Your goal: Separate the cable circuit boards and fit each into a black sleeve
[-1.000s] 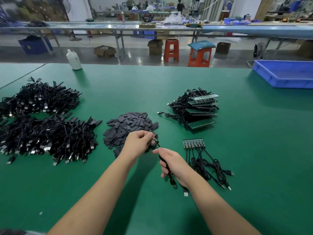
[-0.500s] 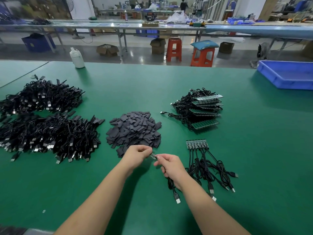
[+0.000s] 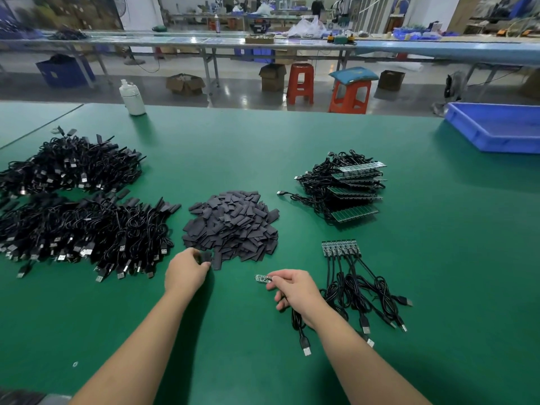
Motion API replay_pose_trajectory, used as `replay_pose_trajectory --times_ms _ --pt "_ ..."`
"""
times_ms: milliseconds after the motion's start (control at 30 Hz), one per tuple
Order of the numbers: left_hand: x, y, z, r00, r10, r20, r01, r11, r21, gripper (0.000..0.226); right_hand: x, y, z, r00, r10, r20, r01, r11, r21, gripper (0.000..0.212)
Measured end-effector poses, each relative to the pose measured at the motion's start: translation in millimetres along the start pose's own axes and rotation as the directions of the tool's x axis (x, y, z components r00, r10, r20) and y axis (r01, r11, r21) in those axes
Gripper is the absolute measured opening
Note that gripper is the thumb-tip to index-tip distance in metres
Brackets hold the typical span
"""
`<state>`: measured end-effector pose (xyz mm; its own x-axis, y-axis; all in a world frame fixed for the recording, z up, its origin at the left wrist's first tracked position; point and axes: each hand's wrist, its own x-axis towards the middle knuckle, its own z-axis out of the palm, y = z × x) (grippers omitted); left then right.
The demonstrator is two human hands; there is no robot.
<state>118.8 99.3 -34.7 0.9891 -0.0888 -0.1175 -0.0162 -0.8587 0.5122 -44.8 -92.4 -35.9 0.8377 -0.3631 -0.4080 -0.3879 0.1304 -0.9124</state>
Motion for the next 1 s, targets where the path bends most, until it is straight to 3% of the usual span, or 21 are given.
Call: replay_pose_trajectory --times_ms 233,367,467,567,667,733,933,1000 --pt "-15.7 6.4 -1.7 0.975 0.171 -0.139 -0.191 0.97 -0.147 0.003 -2.7 1.4 -2.1 1.0 -0.025 0.007 0.026 0.991 -0.132 0.008" --pt "-34.5 16.0 -6.9 0.945 0.326 -0.017 -0.312 0.884 -0.348 0.008 -3.2 2.4 -1.4 0.999 -0.052 -0.008 0.049 0.981 -0.188 0.007" --pt "-49.4 19.7 -4.2 0.872 0.474 0.122 -0.399 0.832 -0.386 0.017 -1.4 4.6 1.6 0.997 -0.07 -0.023 0.064 0.977 -0.203 0.01" --pt "-59.3 18.0 4.7 0.809 0.542 0.227 -0.455 0.823 -0.34 0.018 -0.3 4.8 3.2 0.998 -0.062 -0.018 0.057 0.978 -0.199 0.01" --pt "-60.3 13.2 14.7 0.769 0.6 0.22 -0.593 0.798 -0.103 0.021 0.6 5.9 3.3 0.998 -0.053 -0.017 0.049 0.982 -0.182 0.009" --pt "-61.3 12.3 18.7 0.75 0.625 0.217 -0.63 0.774 -0.054 0.024 1.2 6.8 3.4 0.999 -0.046 -0.021 0.042 0.985 -0.166 0.009" --pt "-70.9 8.9 24.3 0.746 0.624 0.234 -0.656 0.75 0.09 0.029 2.0 7.0 2.7 0.999 -0.044 -0.022 0.04 0.985 -0.165 0.007" --pt "-72.7 9.4 23.9 0.758 0.618 0.211 -0.636 0.772 0.024 0.026 2.1 7.0 3.2 0.999 -0.044 -0.026 0.039 0.986 -0.159 0.006"
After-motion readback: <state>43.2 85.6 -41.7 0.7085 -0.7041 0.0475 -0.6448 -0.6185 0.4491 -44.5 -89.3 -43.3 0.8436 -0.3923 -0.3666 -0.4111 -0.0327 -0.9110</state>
